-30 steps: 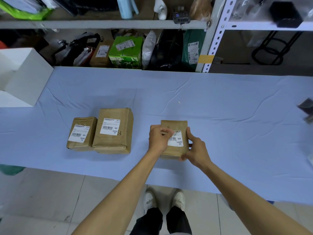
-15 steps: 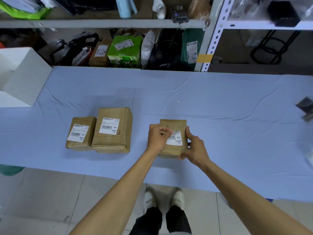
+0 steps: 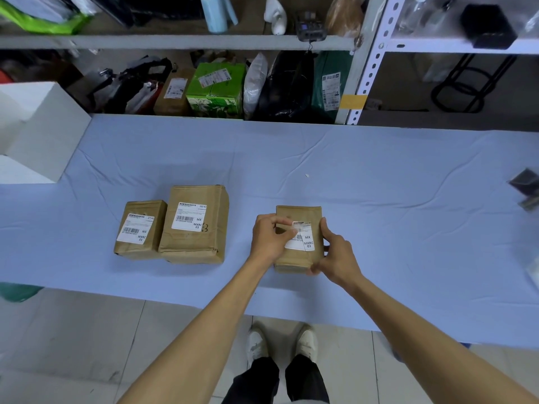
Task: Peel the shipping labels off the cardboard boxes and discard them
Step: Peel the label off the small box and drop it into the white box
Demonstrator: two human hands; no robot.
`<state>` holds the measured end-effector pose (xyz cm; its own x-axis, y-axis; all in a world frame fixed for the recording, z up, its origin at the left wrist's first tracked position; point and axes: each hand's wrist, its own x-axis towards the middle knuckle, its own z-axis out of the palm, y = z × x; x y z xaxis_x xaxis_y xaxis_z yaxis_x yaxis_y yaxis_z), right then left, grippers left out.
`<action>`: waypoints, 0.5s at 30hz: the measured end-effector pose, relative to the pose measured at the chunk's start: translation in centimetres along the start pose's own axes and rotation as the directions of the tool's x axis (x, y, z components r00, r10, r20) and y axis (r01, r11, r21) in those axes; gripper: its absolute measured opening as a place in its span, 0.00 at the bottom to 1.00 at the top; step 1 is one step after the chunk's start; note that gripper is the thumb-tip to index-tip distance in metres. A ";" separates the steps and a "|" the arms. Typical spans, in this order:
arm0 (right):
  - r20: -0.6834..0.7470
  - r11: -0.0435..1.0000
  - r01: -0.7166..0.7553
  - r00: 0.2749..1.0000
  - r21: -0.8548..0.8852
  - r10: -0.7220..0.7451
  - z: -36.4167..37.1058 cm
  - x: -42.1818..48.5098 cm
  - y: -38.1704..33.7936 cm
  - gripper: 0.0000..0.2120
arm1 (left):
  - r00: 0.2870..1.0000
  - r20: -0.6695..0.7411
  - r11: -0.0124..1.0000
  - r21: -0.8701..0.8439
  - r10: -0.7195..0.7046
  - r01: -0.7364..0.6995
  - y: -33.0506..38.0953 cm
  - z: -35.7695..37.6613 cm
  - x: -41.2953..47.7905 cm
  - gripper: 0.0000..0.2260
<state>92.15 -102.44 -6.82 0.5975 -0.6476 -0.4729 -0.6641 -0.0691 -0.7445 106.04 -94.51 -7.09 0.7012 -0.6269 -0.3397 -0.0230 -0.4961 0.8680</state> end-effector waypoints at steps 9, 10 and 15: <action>0.016 0.999 -0.015 1.000 -0.045 0.015 0.0 0.0 -0.4 0.58 | 0.998 -0.056 0.999 -0.027 0.026 -0.027 0.0 -0.2 0.2 0.04; 0.014 0.999 -0.015 1.000 -0.039 0.015 0.1 0.0 -0.4 0.57 | 0.998 -0.061 0.999 -0.031 0.025 -0.027 0.1 -0.2 0.2 0.04; 0.009 0.998 -0.022 1.000 -0.052 0.022 0.1 -0.1 -0.7 0.57 | 0.998 -0.062 1.000 -0.025 0.011 -0.013 0.3 0.3 0.1 0.05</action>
<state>92.58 -102.30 -6.32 0.5867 -0.6418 -0.4938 -0.6996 -0.0947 -0.7082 105.92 -94.88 -6.93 0.7435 -0.5942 -0.3068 -0.0143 -0.4728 0.8810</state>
